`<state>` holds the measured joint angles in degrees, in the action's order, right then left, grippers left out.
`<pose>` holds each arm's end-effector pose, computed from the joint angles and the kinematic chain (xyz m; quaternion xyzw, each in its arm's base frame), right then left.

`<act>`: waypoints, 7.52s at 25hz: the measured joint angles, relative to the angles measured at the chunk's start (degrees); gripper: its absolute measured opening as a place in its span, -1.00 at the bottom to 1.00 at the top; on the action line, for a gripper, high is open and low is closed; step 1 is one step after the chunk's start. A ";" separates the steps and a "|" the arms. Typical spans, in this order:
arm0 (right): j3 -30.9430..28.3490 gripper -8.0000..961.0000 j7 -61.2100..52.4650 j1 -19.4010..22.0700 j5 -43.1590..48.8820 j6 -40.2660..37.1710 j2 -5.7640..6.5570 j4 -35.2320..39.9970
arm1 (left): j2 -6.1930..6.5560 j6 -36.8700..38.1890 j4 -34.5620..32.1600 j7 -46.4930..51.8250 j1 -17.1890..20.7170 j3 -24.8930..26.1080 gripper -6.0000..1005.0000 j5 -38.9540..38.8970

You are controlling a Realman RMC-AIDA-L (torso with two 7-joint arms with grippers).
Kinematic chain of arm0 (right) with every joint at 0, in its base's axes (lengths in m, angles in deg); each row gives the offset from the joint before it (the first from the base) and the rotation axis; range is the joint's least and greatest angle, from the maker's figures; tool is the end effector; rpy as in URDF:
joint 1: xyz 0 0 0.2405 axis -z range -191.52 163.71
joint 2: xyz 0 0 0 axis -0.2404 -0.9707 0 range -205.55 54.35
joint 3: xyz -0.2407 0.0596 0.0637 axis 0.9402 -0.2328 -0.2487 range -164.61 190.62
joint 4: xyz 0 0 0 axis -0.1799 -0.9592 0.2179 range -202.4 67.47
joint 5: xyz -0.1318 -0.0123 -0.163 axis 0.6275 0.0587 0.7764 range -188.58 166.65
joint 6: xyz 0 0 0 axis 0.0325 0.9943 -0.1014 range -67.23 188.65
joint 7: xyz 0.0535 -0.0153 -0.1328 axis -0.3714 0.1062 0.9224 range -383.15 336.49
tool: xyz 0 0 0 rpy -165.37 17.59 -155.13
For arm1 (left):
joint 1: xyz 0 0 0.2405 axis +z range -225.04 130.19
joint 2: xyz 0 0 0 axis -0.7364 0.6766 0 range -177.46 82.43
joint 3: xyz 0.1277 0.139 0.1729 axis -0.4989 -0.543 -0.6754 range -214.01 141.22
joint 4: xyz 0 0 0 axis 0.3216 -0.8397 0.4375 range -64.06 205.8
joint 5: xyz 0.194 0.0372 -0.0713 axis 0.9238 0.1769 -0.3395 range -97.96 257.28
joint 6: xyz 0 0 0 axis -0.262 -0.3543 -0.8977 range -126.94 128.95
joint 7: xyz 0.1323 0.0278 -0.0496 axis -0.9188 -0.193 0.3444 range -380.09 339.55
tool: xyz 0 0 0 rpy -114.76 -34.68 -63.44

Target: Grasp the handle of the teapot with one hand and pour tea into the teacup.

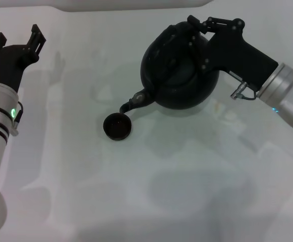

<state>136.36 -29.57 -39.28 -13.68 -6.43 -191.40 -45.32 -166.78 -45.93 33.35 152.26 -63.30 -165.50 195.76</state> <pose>0.2406 0.3240 -0.0621 -0.8563 -0.0217 0.3161 0.4080 -0.3002 0.3284 -0.0500 -0.6348 -0.3795 -0.3010 0.6020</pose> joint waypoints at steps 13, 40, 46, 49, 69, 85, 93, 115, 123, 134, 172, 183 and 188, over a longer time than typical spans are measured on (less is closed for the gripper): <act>0.21 -0.69 8.85 -0.21 0.00 4.02 -0.19 2.39 | 0.00 0.19 0.00 0.00 -0.03 -0.27 0.77 -0.08; 1.23 -0.74 20.94 -0.47 -0.04 4.12 -0.21 3.77 | -0.09 0.08 0.61 0.00 -0.65 -0.27 0.77 -0.18; 1.54 -0.74 21.08 -0.47 -0.07 4.13 -0.21 3.79 | -0.07 0.08 0.62 0.00 -0.64 -0.26 0.77 -0.18; 1.54 -0.74 21.09 -0.47 0.00 4.13 -0.21 3.79 | -0.02 0.08 0.62 0.00 -0.77 -0.27 0.77 -0.18; 1.56 -0.73 20.94 -0.35 -0.46 3.90 -0.21 3.31 | -0.09 0.08 0.61 0.00 -1.17 -0.35 0.77 -0.18; 0.64 -0.70 -0.75 -0.07 -5.16 4.98 0.07 2.35 | 0.00 0.17 0.79 0.00 -1.16 -0.36 0.77 -0.26; -2.00 -0.68 -12.13 2.09 -5.19 1.62 0.31 -1.64 | 0.00 0.05 0.88 0.00 -1.11 -0.35 0.77 -0.27; -2.71 -0.64 -19.05 5.14 -5.31 -4.73 0.49 -12.35 | 0.00 0.24 1.32 0.00 -2.04 -0.35 0.77 -0.27; -2.69 -0.62 -18.55 5.16 -5.26 -3.94 0.41 -12.50 | -0.09 0.09 1.32 0.00 -2.05 -0.36 0.77 -0.26; -2.42 -0.60 -18.79 5.23 -5.17 -3.43 0.34 -13.09 | -0.01 0.00 1.32 0.00 -2.04 -0.36 0.77 -0.16; -15.37 0.81 -23.35 12.55 -5.34 -11.95 0.11 -12.65 | 0.08 -1.64 1.81 0.02 -1.90 -3.46 0.77 0.26; -21.11 0.81 -0.54 11.29 -11.42 -9.41 -0.39 -10.26 | 0.09 -6.47 4.32 0.00 -2.17 -6.49 0.77 0.14; -21.11 0.81 -8.15 10.88 -15.39 -8.11 -0.39 -9.34 | 0.18 -6.60 5.46 0.00 -2.38 -5.87 0.77 -0.11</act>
<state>115.26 -37.72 -28.40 -29.08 -14.54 -191.79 -54.66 -166.60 -52.52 38.80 152.26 -65.68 -171.37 195.65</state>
